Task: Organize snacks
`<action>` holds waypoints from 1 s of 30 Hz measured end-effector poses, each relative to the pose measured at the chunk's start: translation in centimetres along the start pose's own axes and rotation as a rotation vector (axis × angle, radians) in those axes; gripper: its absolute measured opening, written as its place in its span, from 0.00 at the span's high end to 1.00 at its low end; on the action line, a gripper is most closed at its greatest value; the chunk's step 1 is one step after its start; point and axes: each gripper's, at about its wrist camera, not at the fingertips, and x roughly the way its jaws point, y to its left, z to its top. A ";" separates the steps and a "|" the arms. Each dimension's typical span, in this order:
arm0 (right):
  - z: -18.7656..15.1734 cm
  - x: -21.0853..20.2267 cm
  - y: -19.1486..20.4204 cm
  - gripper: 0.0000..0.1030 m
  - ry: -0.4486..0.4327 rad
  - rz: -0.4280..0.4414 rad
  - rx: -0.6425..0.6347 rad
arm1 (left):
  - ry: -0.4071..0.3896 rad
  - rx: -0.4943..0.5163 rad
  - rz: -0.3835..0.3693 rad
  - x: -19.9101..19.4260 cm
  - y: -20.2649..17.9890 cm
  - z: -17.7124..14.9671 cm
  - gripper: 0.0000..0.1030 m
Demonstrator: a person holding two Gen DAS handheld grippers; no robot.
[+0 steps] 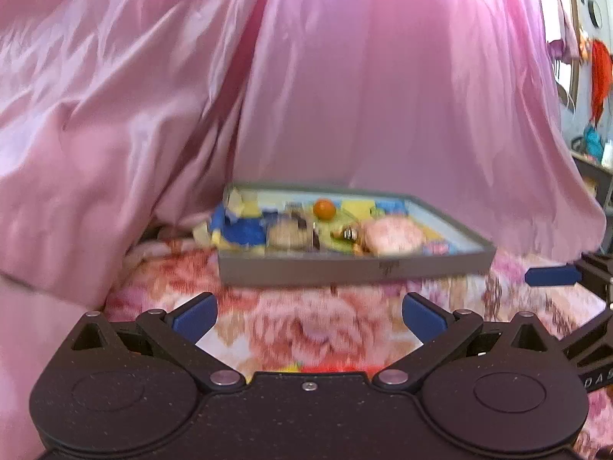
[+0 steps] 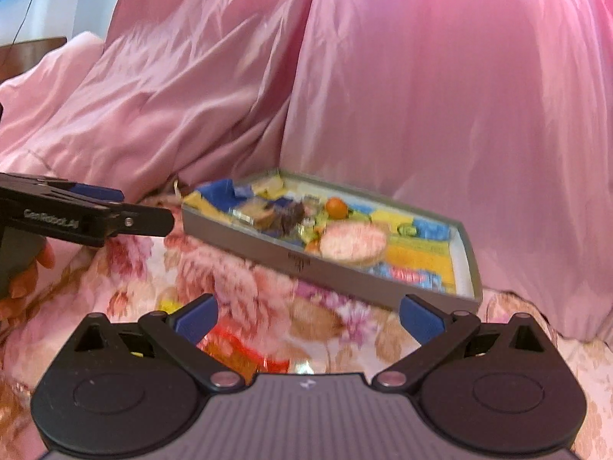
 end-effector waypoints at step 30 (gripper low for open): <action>-4.9 2.7 2.4 0.00 0.273 0.050 -0.134 | 0.219 0.029 -0.024 0.8 0.3 -6.3 0.01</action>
